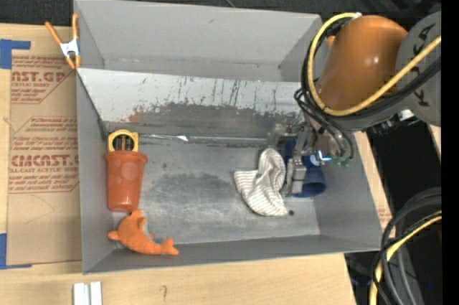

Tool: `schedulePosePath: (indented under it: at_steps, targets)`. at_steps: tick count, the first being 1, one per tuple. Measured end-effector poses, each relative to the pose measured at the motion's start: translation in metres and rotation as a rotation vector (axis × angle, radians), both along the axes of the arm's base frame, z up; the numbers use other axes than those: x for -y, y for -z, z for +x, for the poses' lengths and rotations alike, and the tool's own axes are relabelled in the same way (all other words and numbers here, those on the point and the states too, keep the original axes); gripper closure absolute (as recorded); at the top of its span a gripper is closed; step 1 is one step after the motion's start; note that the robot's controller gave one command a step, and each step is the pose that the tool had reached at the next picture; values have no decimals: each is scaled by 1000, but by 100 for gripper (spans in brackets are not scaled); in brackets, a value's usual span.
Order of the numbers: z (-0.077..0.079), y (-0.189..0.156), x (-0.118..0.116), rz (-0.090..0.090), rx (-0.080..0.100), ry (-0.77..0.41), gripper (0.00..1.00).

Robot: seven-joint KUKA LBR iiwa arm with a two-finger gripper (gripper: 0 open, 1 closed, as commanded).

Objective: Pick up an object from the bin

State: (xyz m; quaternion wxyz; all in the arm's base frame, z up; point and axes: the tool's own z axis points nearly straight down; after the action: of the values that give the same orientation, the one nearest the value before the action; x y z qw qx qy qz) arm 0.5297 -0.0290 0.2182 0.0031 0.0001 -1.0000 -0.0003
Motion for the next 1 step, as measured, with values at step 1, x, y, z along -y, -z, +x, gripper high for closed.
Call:
schedulePosePath:
  at_steps: [1]
  targets:
    - [1, -5, 0, -1, 8, -1, 0]
